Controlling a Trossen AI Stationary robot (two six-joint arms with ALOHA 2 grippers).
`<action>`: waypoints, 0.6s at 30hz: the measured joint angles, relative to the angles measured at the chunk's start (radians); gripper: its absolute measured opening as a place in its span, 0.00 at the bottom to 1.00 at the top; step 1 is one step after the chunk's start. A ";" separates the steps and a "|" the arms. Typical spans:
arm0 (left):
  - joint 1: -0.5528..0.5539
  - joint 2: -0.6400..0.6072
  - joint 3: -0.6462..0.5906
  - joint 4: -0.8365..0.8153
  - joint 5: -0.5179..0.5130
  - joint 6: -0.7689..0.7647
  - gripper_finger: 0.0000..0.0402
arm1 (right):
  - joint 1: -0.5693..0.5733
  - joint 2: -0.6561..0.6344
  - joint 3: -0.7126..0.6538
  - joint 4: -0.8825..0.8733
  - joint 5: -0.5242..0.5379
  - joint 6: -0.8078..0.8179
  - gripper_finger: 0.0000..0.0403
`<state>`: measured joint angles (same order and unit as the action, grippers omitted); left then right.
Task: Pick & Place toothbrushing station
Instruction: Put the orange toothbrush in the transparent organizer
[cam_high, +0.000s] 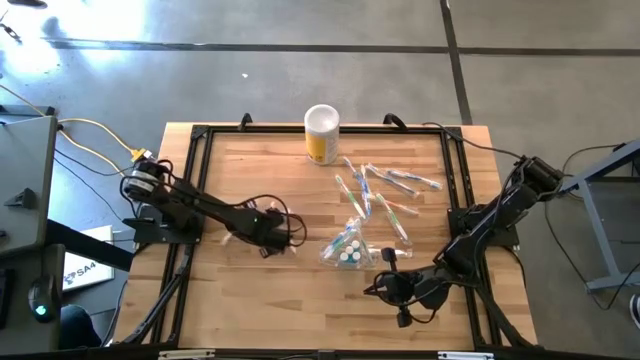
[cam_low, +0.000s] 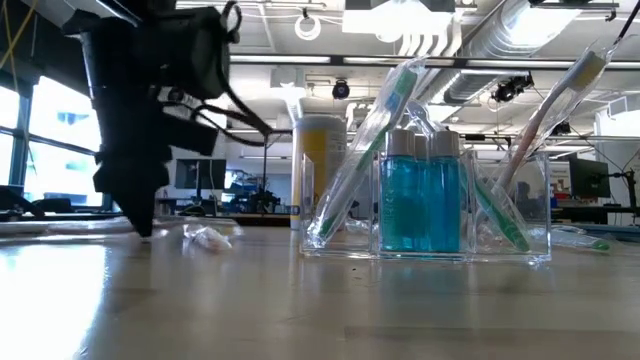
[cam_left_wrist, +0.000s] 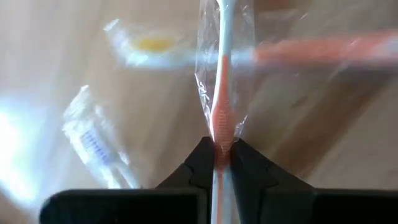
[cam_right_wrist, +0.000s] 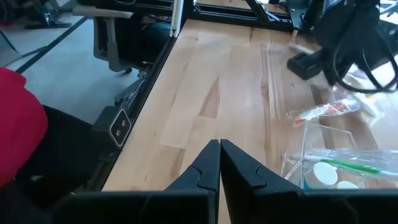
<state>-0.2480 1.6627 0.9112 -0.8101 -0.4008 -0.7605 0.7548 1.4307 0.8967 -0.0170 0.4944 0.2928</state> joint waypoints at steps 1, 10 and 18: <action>-0.006 -0.013 0.005 -0.036 -0.009 -0.019 0.07 | -0.003 0.000 0.000 -0.001 -0.001 0.000 0.01; -0.129 -0.177 0.149 -0.213 -0.237 -0.078 0.05 | -0.032 0.000 0.000 -0.013 0.000 -0.001 0.01; -0.310 -0.362 0.109 0.345 -0.474 0.250 0.05 | -0.044 0.000 0.000 -0.033 0.000 -0.003 0.01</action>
<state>-0.5584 1.3006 1.0206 -0.4647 -0.8750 -0.5105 0.7105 1.4307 0.8967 -0.0496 0.4947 0.2898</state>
